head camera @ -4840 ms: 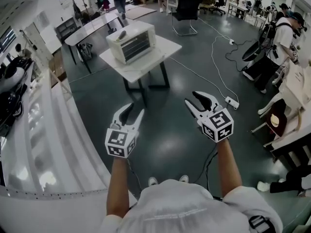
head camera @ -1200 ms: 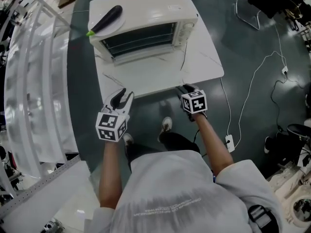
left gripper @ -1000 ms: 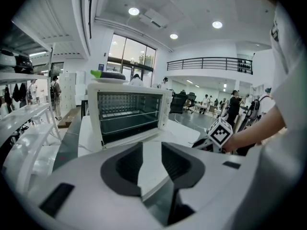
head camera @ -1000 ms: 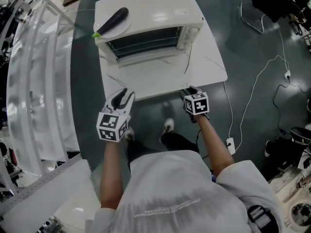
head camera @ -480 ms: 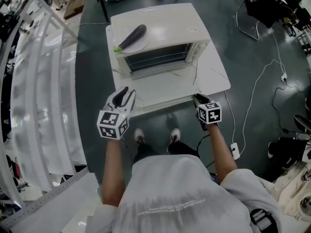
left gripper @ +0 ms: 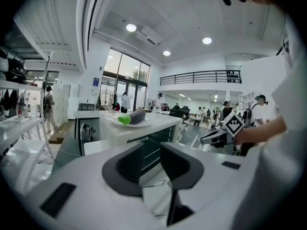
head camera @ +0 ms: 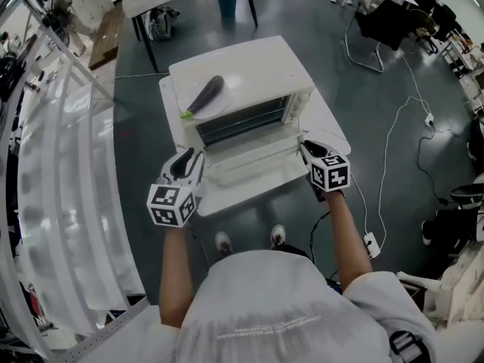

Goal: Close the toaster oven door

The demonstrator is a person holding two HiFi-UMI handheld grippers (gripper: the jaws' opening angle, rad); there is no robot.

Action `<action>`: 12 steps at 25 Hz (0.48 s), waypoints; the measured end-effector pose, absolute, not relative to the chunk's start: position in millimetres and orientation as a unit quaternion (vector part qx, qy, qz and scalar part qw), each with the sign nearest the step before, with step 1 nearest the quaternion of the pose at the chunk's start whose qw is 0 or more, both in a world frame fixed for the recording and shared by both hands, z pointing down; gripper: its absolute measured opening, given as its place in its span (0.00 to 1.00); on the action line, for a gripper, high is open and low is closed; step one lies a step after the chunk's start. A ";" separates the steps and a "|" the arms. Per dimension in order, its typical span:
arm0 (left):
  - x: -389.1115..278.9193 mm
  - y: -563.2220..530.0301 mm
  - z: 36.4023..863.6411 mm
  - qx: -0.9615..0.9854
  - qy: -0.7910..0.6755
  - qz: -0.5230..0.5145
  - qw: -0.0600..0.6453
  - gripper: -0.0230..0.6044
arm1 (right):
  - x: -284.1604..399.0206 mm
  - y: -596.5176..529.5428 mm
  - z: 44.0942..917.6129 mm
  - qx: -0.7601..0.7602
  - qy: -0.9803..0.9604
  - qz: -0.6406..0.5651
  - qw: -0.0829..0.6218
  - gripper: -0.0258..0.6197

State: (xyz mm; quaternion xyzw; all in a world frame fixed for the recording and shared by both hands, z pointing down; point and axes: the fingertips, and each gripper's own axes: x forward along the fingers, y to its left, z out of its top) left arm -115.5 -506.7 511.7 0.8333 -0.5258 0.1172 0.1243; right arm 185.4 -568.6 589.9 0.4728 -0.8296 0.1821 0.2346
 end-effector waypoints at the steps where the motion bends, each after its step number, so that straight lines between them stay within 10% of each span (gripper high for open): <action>1: -114.8 -509.0 509.8 0.835 -0.523 0.117 0.121 0.21 | 183.2 -574.4 584.1 0.478 -0.829 0.178 0.228 0.14; 12: -116.9 -520.9 493.6 0.844 -0.516 0.118 0.091 0.21 | 156.5 -644.9 537.4 0.517 -0.824 0.133 0.193 0.12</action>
